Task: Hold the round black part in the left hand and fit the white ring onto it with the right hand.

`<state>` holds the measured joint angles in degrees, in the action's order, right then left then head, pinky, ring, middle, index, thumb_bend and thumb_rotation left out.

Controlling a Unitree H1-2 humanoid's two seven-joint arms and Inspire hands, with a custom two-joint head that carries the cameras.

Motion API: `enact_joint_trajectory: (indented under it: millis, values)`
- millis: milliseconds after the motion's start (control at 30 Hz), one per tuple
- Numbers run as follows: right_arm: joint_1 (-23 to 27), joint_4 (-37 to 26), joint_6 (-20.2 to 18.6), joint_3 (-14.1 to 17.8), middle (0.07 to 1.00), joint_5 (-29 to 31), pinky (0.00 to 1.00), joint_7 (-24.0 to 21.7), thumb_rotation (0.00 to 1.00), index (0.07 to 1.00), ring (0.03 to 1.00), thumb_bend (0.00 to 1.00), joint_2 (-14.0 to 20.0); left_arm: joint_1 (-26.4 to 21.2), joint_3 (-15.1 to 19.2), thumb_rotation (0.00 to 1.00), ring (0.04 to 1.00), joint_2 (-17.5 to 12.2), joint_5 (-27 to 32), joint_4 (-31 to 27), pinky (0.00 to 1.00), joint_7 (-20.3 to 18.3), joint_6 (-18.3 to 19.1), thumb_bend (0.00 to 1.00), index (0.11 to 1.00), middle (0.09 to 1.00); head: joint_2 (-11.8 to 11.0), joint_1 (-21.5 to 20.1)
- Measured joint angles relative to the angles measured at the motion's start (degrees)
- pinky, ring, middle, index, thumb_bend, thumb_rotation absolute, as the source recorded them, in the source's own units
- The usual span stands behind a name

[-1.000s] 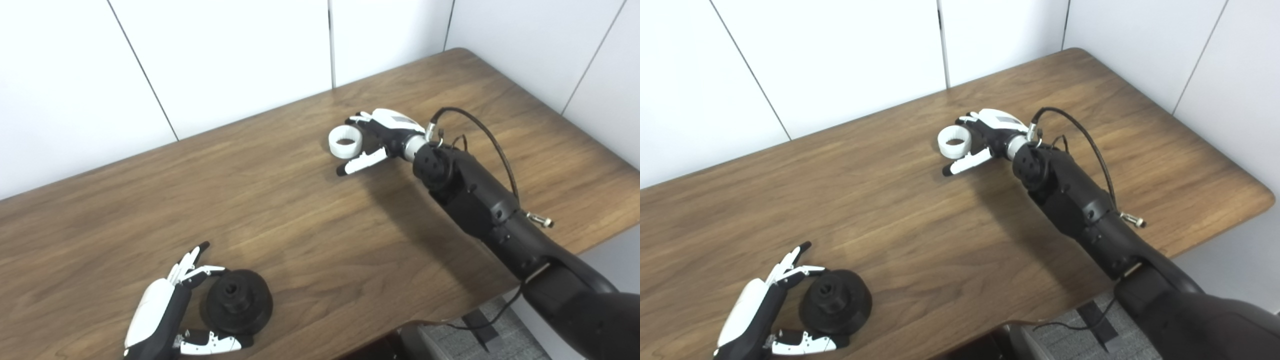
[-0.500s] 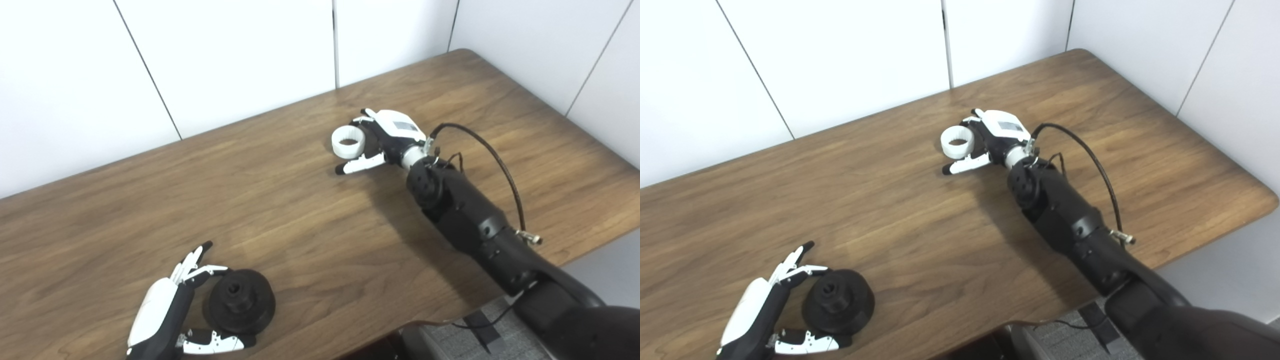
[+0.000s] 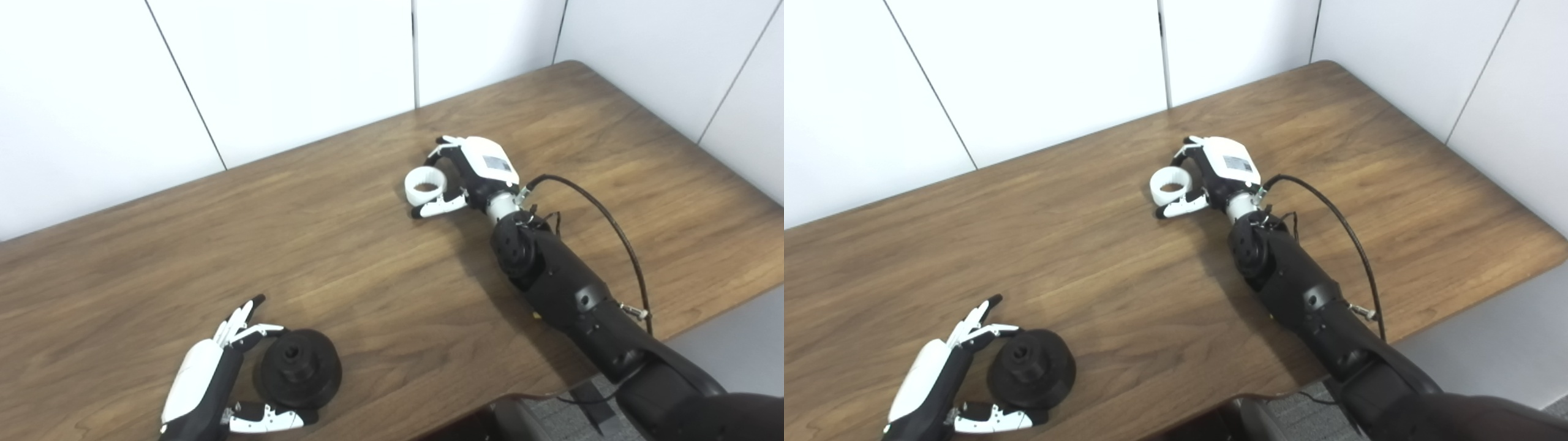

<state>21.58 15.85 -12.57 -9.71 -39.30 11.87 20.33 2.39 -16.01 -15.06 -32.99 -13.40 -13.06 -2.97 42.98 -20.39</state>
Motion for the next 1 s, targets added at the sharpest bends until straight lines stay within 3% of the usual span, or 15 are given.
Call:
enact_joint_trajectory:
  millis: [33, 133, 200, 333, 800, 1000]
  values:
    - [0.0, 0.2, 0.4, 0.0, 0.854, 0.0, 0.88, 0.5, 0.22, 0.584, 0.876, 0.77, -0.1, 0.0, 0.0, 0.28, 1.000, 0.0, 0.0, 0.0, 1.00, 0.0, 0.0, 0.96, 0.617, 1.000, 0.0, 0.0]
    - [0.0, 0.8, 2.4, 0.1, 0.837, 0.4, 0.90, 2.6, 0.16, 0.508, 0.870, 0.57, -0.5, 0.0, 0.0, 0.28, 1.000, 0.0, 0.0, 0.0, 1.00, 0.0, 0.1, 0.96, 0.617, 1.000, 0.1, 0.1]
    - [0.0, 1.4, 3.5, 0.2, 0.820, 0.6, 0.89, 4.1, 0.15, 0.492, 0.859, 0.53, -0.8, 0.0, 0.0, 0.28, 1.000, 0.0, 0.0, -0.1, 1.00, 0.0, 0.1, 0.96, 0.617, 1.000, 0.2, 0.1]
    - [0.0, 2.2, 5.2, 0.3, 0.803, 0.6, 0.90, 6.3, 0.14, 0.484, 0.852, 0.52, -1.2, 0.0, 0.0, 0.29, 1.000, 0.0, -0.1, -0.1, 1.00, 0.0, 0.1, 0.96, 0.618, 1.000, 0.2, 0.2]
    - [-0.3, 2.5, 6.8, 0.6, 0.794, 0.8, 0.93, 7.3, 0.14, 0.482, 0.855, 0.52, -1.2, 0.0, 0.0, 0.29, 1.000, 0.1, -0.1, -0.2, 1.00, 0.0, 0.3, 0.96, 0.616, 1.000, 0.6, 0.7]
    - [-1.8, -0.5, 6.5, 1.1, 0.800, 0.7, 0.97, 7.1, 0.14, 0.483, 0.868, 0.52, -1.2, -0.1, 0.0, 0.28, 1.000, 0.1, -0.2, -0.4, 1.00, -0.2, 1.0, 0.96, 0.615, 1.000, 0.7, 0.9]
